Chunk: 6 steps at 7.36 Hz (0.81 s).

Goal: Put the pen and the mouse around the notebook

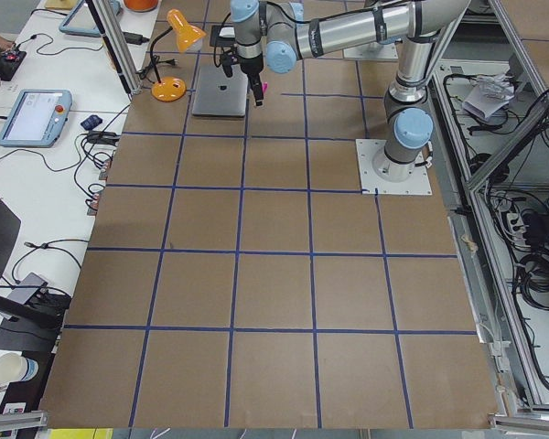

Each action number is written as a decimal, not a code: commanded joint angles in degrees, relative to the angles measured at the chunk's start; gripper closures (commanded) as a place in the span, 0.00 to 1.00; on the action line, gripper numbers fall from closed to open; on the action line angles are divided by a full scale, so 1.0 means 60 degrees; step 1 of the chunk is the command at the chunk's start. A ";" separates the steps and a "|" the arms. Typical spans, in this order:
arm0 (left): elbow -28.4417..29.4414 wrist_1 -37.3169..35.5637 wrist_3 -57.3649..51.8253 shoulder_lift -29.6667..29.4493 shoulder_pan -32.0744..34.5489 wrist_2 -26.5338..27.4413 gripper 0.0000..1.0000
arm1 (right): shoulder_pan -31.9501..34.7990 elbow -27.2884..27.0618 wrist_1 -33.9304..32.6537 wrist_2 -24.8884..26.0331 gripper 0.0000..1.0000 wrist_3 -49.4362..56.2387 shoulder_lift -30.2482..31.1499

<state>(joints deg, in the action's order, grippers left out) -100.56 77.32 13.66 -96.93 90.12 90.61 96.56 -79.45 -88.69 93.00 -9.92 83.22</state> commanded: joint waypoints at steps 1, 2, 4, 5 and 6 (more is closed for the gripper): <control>0.0032 0.0764 -0.1538 0.0844 -0.0852 0.0105 0.00 | 0.0020 -0.0001 0.0001 -0.0002 0.00 -0.0002 0.0002; 0.0046 0.0969 -0.1603 0.1325 -0.0855 0.0104 0.00 | 0.0035 -0.0001 0.0001 -0.0003 0.00 -0.0031 0.0002; 0.0046 0.1585 -0.2040 0.2133 -0.0855 -0.0378 0.00 | 0.0050 -0.0001 0.0001 -0.0003 0.00 -0.0031 0.0002; 0.0061 0.1890 -0.2115 0.2339 -0.0855 -0.0365 0.00 | 0.0050 -0.0001 0.0001 0.0012 0.00 -0.0060 0.0002; 0.0148 0.2126 -0.2551 0.2399 -0.0884 0.0071 0.00 | 0.0035 -0.0001 0.0001 -0.0002 0.00 -0.0060 -0.0013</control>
<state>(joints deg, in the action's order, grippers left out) -100.09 88.24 0.75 -83.53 84.95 89.13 96.84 -79.45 -88.68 93.03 -10.22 83.23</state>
